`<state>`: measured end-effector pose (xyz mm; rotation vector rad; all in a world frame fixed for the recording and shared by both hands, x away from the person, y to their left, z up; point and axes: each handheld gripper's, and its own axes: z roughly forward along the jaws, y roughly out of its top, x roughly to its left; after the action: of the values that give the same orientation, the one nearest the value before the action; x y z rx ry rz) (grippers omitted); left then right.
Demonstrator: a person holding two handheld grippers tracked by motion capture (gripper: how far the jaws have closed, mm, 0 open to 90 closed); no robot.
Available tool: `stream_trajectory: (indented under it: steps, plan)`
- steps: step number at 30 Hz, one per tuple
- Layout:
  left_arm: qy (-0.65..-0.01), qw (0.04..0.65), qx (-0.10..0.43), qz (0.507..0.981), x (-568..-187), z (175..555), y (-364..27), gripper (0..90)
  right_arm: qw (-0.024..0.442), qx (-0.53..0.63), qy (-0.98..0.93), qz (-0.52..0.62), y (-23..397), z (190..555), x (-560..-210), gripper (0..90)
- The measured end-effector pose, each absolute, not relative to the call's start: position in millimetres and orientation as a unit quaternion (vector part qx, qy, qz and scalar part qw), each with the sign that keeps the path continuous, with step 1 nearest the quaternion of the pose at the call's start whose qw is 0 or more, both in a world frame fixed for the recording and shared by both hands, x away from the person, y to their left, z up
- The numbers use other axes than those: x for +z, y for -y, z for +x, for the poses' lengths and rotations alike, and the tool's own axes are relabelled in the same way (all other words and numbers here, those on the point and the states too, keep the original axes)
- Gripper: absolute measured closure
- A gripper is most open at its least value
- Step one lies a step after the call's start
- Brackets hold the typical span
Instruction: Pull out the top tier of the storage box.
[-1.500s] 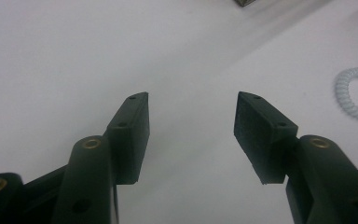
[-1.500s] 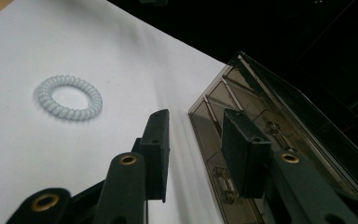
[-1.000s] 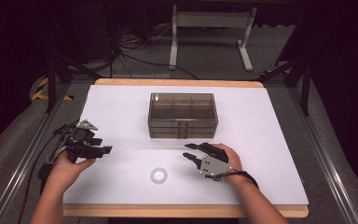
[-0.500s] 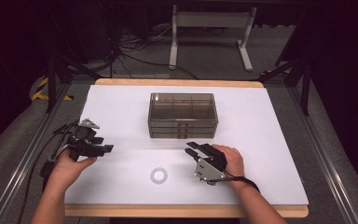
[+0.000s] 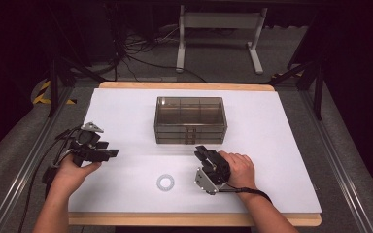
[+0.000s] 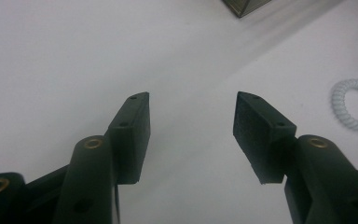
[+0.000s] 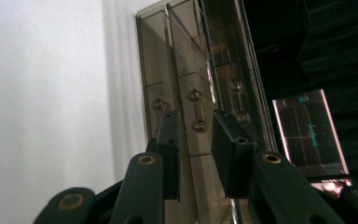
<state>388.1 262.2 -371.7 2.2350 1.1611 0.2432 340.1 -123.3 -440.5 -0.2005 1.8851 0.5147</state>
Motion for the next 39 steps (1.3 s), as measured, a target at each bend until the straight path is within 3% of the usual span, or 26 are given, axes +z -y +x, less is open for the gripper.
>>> stream_trajectory:
  steps: [19,39]
  plan:
    - [-0.441,0.305,0.093,0.839,-371.3,386.1,-265.4,46.7,0.647,0.108,-0.751,-0.076,92.6,340.7,-455.4,73.3]
    - [-0.444,0.311,0.095,0.835,-368.2,384.0,-268.1,46.5,0.699,0.054,-0.710,-0.070,65.0,343.9,-470.0,78.5]
